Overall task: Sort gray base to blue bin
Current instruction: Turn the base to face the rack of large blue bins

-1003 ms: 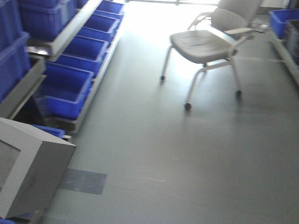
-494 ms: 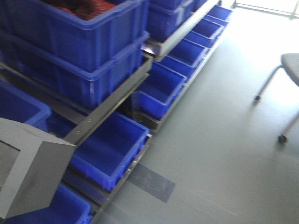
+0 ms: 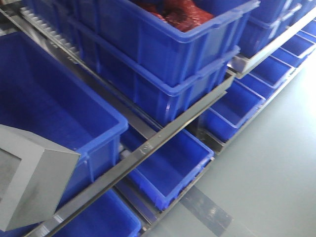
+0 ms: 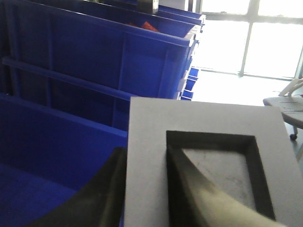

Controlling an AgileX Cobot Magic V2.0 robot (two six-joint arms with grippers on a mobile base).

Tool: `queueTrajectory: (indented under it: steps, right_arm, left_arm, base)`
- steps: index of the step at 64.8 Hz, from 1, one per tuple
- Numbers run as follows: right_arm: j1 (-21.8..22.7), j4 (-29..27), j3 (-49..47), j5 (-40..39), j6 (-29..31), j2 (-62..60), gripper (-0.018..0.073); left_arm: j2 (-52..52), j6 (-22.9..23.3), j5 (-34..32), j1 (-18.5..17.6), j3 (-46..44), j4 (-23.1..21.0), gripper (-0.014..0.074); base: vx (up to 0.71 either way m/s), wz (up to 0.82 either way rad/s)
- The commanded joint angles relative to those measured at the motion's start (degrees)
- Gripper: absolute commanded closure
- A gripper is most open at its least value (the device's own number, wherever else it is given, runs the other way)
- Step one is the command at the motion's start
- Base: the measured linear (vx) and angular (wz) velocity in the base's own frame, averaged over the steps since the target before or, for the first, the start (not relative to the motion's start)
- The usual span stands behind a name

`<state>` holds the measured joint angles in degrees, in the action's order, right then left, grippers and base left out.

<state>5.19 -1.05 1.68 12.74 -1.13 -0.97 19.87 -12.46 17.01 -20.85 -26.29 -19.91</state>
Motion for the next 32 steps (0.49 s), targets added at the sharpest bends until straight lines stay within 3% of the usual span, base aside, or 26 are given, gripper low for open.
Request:
queueTrajectory:
  steps: [1, 32]
  right_arm:
    - [-0.02, 0.38, 0.03, -4.31, 0.44, -0.10, 0.0564]
    - [-0.02, 0.38, 0.03, -4.31, 0.44, -0.10, 0.0564]
  left_arm:
    - [0.58, 0.30, -5.93, -0.13, -1.81, -1.19, 0.0576]
    - [0.58, 0.30, -5.93, -0.13, -1.81, -1.19, 0.0576]
  base:
    - [0.09, 0.43]
    - [0.05, 0.42]
